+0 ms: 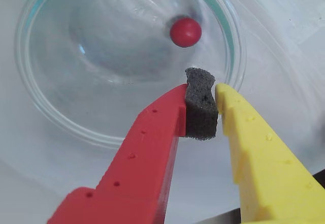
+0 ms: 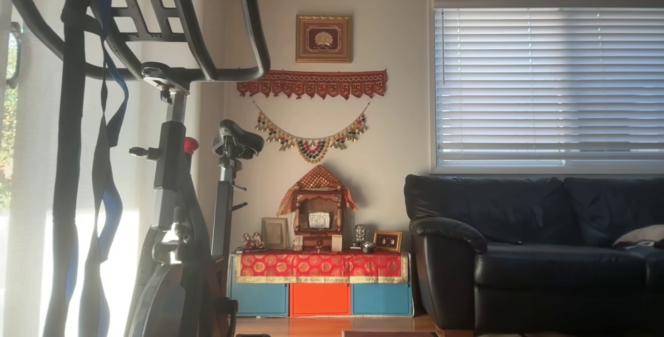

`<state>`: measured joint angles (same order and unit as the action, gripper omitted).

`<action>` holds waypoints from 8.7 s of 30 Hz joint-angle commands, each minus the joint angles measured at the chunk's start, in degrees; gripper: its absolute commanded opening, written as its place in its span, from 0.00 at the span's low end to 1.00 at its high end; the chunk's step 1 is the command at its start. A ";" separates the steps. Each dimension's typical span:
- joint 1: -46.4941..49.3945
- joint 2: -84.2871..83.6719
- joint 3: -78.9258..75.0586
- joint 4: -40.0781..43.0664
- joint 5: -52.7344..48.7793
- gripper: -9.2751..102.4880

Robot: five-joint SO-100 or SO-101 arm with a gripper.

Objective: Sort medicines into box.

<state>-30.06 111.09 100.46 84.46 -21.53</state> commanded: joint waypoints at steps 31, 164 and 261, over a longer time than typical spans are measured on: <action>-1.23 -5.98 2.90 -6.59 -5.45 0.29; 29.18 12.22 -4.57 -12.39 11.51 0.10; 35.77 -21.62 -18.90 -37.00 7.73 0.09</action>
<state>7.12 87.45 82.18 49.75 -13.97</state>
